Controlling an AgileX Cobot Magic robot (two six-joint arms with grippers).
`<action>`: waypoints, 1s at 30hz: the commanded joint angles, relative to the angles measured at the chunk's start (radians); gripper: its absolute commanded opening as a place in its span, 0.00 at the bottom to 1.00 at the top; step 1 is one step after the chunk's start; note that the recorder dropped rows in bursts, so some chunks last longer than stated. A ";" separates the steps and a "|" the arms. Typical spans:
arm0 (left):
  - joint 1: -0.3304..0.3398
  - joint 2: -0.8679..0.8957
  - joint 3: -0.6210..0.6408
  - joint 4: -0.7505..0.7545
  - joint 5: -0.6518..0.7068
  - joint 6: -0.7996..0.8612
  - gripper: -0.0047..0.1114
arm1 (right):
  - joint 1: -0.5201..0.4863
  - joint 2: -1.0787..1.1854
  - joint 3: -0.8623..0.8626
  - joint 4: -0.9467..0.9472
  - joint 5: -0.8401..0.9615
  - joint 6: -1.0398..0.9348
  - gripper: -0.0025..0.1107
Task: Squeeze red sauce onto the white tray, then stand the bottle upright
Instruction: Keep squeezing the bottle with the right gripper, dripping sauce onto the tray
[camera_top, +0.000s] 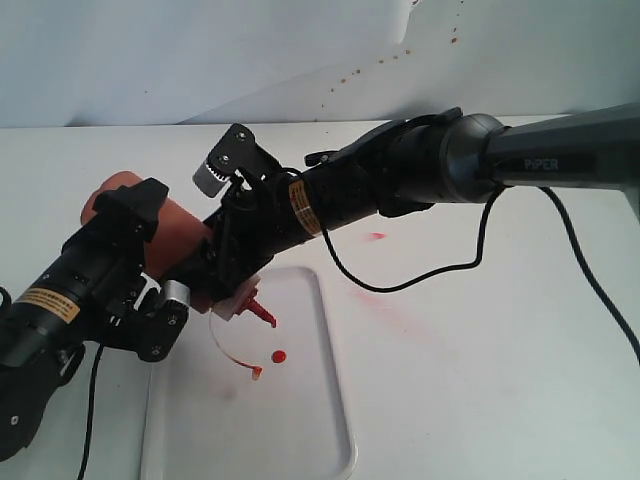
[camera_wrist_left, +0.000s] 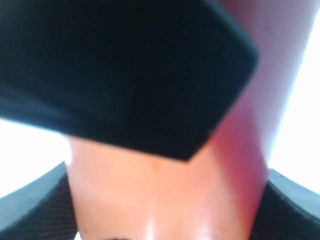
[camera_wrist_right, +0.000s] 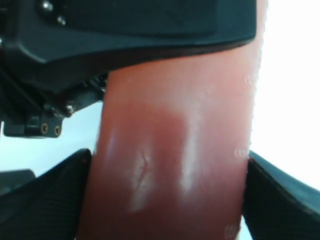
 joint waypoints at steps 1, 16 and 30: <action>-0.023 -0.063 -0.011 -0.014 -0.058 -0.018 0.04 | 0.014 -0.002 -0.003 0.000 -0.051 0.002 0.24; -0.118 -0.141 -0.011 -0.085 -0.058 -0.018 0.04 | 0.014 -0.002 -0.003 0.000 -0.045 -0.006 0.78; -0.118 -0.141 -0.011 -0.087 -0.058 -0.018 0.04 | -0.012 -0.006 -0.003 0.000 -0.043 -0.006 0.03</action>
